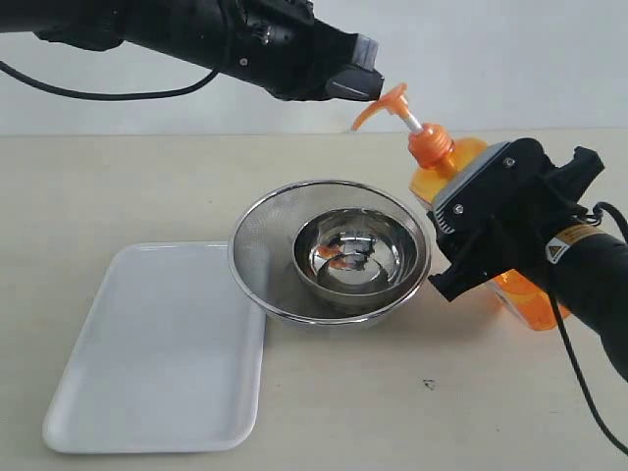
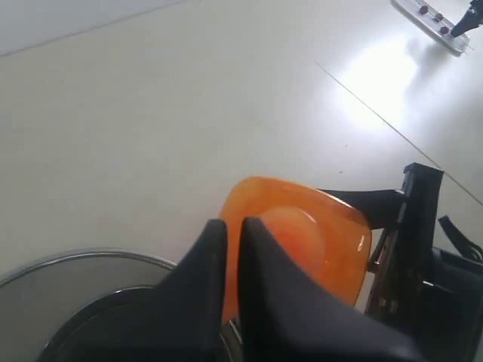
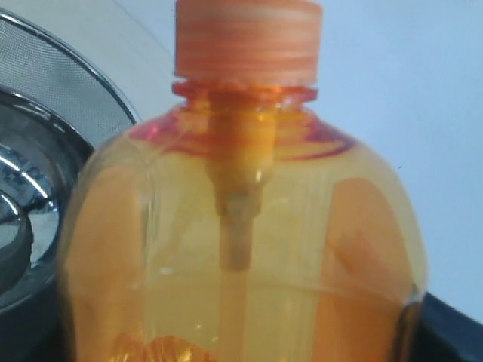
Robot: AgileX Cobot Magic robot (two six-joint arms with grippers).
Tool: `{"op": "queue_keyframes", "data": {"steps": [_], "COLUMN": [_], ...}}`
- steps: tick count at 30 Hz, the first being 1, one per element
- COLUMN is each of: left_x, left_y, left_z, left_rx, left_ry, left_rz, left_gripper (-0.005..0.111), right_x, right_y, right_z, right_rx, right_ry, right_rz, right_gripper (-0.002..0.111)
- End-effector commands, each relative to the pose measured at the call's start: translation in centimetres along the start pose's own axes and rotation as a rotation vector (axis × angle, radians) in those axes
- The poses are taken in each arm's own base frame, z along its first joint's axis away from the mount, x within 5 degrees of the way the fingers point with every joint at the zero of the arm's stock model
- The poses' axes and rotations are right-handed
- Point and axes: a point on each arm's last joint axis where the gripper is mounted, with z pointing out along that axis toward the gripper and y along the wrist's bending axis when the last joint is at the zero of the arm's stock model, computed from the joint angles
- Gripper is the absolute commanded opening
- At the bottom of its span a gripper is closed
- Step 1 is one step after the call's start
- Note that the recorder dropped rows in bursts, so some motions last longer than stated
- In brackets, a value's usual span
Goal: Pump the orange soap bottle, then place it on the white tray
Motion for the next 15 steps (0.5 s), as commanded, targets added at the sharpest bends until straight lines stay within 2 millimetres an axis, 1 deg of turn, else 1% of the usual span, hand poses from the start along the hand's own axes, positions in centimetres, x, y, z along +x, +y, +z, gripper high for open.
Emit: {"op": "queue_keyframes", "data": {"steps": [1, 5, 11, 15], "left_x": [0.4, 0.5, 0.8, 1.2], "left_y": [-0.5, -0.7, -2.5, -2.8], "left_z": [0.3, 0.4, 1.4, 2.0], "left_rx": [0.066, 0.076, 0.107, 0.111], "left_ry": [0.028, 0.032, 0.043, 0.053], "left_rz": [0.001, 0.001, 0.026, 0.029], "left_gripper": [0.005, 0.005, 0.005, 0.005], "right_x": [-0.7, -0.7, -0.7, -0.7], "right_y": [-0.3, -0.3, -0.3, -0.3], "right_z": [-0.1, -0.1, -0.1, -0.1], "right_rx": [0.015, 0.015, 0.015, 0.015], "right_ry": [-0.051, -0.051, -0.051, -0.051], "right_rz": [-0.018, -0.018, -0.018, -0.018], "right_gripper": [0.0, 0.0, 0.0, 0.0]}}
